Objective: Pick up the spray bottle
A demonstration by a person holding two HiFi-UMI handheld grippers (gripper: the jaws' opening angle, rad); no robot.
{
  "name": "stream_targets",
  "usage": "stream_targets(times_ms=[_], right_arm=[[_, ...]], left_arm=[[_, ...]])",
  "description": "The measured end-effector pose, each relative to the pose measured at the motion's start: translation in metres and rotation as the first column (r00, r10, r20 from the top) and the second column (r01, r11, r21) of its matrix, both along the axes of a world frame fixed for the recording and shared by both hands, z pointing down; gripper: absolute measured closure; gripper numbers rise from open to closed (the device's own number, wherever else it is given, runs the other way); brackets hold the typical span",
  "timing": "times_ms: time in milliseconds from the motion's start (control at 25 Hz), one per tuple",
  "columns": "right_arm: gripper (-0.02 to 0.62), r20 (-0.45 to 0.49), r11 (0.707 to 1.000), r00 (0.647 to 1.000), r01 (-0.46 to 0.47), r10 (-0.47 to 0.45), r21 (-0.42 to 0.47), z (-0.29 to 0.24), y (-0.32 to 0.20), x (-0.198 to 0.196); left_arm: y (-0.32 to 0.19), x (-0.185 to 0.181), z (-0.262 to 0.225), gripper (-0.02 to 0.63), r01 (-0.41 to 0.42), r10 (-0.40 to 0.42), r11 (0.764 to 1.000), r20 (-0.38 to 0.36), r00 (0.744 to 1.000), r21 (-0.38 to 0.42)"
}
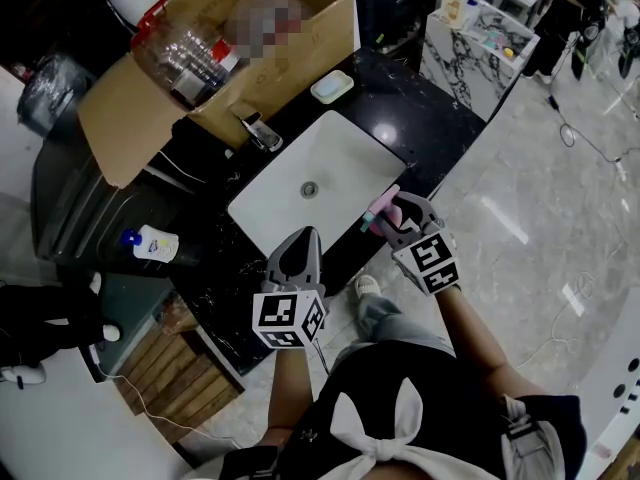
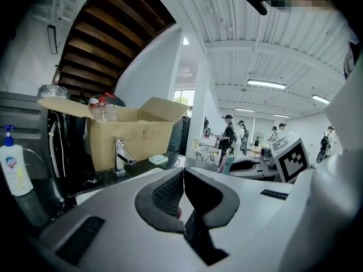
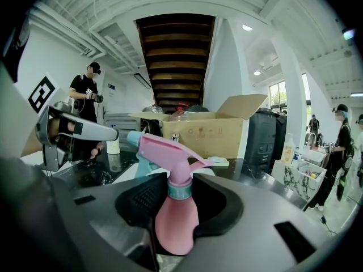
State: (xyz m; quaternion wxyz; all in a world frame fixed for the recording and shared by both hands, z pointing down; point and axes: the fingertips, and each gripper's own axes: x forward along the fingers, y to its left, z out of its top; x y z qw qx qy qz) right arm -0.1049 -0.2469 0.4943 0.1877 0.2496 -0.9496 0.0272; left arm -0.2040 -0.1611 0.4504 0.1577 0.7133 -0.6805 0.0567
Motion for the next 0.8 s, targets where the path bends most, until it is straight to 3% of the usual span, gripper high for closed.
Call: stream_targets(times_ms=[800], right_arm=[[0.451, 0.038, 0.999, 0.999, 0.017, -0.019, 0.035, -0.029, 0.008, -0.001]], left_arm=[[0.004, 0.01, -0.008, 0.578, -0.009, 0.009, 1.0, 0.005, 1.0, 0.017]])
